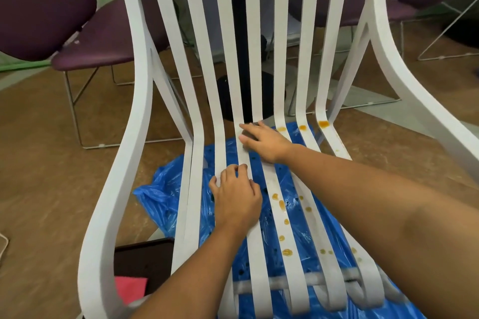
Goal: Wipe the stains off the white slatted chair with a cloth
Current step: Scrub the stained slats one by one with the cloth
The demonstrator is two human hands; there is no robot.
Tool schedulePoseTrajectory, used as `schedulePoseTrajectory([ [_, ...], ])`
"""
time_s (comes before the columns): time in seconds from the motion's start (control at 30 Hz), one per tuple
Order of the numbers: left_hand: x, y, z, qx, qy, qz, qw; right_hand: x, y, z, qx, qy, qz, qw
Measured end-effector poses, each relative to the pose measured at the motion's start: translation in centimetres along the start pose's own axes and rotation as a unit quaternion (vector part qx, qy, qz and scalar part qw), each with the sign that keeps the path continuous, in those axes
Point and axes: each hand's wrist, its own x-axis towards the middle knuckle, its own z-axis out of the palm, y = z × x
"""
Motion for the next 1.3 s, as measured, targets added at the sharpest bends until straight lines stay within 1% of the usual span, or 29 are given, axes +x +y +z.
schedulePoseTrajectory([
  [0.07,0.0,0.1,0.1,0.000,0.000,0.000,1.000,0.6,-0.7,0.4,0.078,0.067,0.016,0.995],
  [0.1,0.0,0.1,0.2,0.000,0.003,0.000,1.000,1.0,-1.1,0.7,0.097,0.109,0.043,0.988],
  [0.17,-0.1,0.1,0.2,-0.001,0.007,0.002,1.000,1.7,-2.1,1.6,0.083,0.177,0.140,0.971],
  [0.2,-0.1,0.0,0.3,0.000,0.009,0.003,1.000,2.0,-2.5,2.0,0.076,0.187,0.198,0.959],
  [0.27,-0.1,-0.1,0.4,0.001,0.010,0.005,1.000,2.7,-2.9,2.9,0.087,0.162,0.303,0.935],
  [0.3,-0.1,-0.1,0.4,0.000,0.011,0.007,1.000,2.9,-2.9,3.2,0.101,0.141,0.338,0.925],
  [0.33,0.0,0.0,0.4,-0.001,0.011,0.007,1.000,3.0,-2.8,3.2,0.112,0.122,0.352,0.921],
  [0.43,0.1,-0.1,0.5,0.005,0.005,0.005,1.000,3.6,-2.0,3.0,0.122,0.090,0.310,0.938],
  [0.5,0.1,-0.1,0.5,0.008,0.000,0.004,1.000,4.0,-2.1,2.5,0.107,0.085,0.302,0.943],
  [0.6,0.2,-0.1,0.6,0.005,-0.003,0.005,1.000,5.0,-2.5,2.0,0.091,0.077,0.336,0.934],
  [0.7,0.2,-0.2,0.6,0.004,-0.004,0.004,1.000,5.4,-2.7,2.1,0.072,0.085,0.350,0.930],
  [0.87,0.1,0.0,0.6,-0.001,-0.015,0.002,1.000,4.5,-2.3,3.1,0.050,0.043,0.391,0.918],
  [0.97,0.1,0.2,0.5,-0.005,-0.016,0.002,1.000,3.7,-2.7,2.7,0.021,0.013,0.373,0.928],
  [1.03,0.1,0.3,0.5,-0.010,-0.024,0.000,1.000,3.8,-2.6,2.5,-0.032,-0.015,0.344,0.938],
  [1.07,0.0,0.3,0.4,-0.012,-0.031,-0.002,0.999,4.1,-2.4,2.5,-0.045,-0.008,0.319,0.947],
  [1.1,-0.1,0.2,0.3,-0.011,-0.038,-0.005,0.999,4.2,-2.1,2.8,-0.029,0.011,0.300,0.953],
  [1.13,-0.1,0.3,0.2,-0.007,-0.046,-0.009,0.999,4.0,-1.9,3.1,-0.013,0.037,0.291,0.956],
  [1.2,0.0,0.3,0.0,0.000,-0.058,-0.018,0.998,3.1,-1.6,3.6,-0.018,0.056,0.282,0.958],
  [1.27,0.3,0.4,0.0,0.005,-0.055,-0.018,0.998,2.2,-1.4,4.1,-0.042,0.047,0.279,0.958],
  [1.3,0.3,0.3,0.0,0.007,-0.057,-0.017,0.998,2.0,-1.6,4.2,-0.036,0.014,0.283,0.958],
])
